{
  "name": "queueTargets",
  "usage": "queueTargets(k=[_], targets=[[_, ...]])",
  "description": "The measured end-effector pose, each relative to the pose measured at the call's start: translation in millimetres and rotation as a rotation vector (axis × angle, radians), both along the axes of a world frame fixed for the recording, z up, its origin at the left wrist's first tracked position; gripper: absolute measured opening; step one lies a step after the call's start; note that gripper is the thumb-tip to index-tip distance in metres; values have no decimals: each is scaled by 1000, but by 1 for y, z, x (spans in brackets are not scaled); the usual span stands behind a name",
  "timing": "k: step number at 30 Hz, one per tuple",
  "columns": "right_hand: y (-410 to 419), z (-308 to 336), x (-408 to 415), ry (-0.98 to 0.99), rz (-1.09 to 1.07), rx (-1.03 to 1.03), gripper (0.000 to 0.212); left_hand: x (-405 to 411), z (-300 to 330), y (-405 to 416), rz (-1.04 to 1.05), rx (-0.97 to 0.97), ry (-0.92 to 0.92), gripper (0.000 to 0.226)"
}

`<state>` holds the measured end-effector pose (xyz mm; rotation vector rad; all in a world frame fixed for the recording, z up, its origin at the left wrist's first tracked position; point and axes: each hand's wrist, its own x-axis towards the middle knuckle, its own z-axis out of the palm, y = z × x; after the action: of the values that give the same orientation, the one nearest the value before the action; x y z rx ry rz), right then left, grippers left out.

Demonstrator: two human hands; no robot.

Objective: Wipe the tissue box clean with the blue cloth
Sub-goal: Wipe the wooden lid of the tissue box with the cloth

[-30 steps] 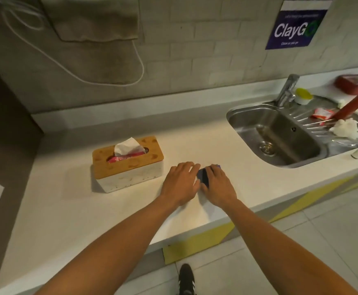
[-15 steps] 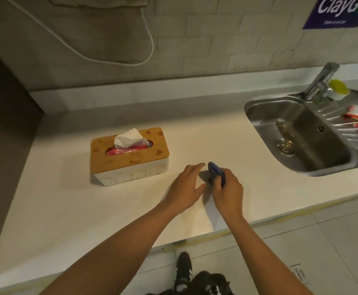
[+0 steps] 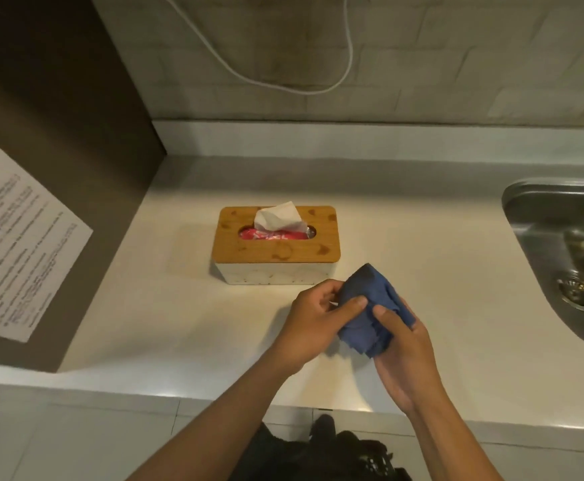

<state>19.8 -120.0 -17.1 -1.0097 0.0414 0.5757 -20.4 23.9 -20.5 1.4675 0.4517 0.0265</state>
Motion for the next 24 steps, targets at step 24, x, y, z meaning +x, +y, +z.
queueTargets(k=[24], targets=[[77,2,25,-1166,-279,-1112,36,-47,26,190,-7,1044,16,83]])
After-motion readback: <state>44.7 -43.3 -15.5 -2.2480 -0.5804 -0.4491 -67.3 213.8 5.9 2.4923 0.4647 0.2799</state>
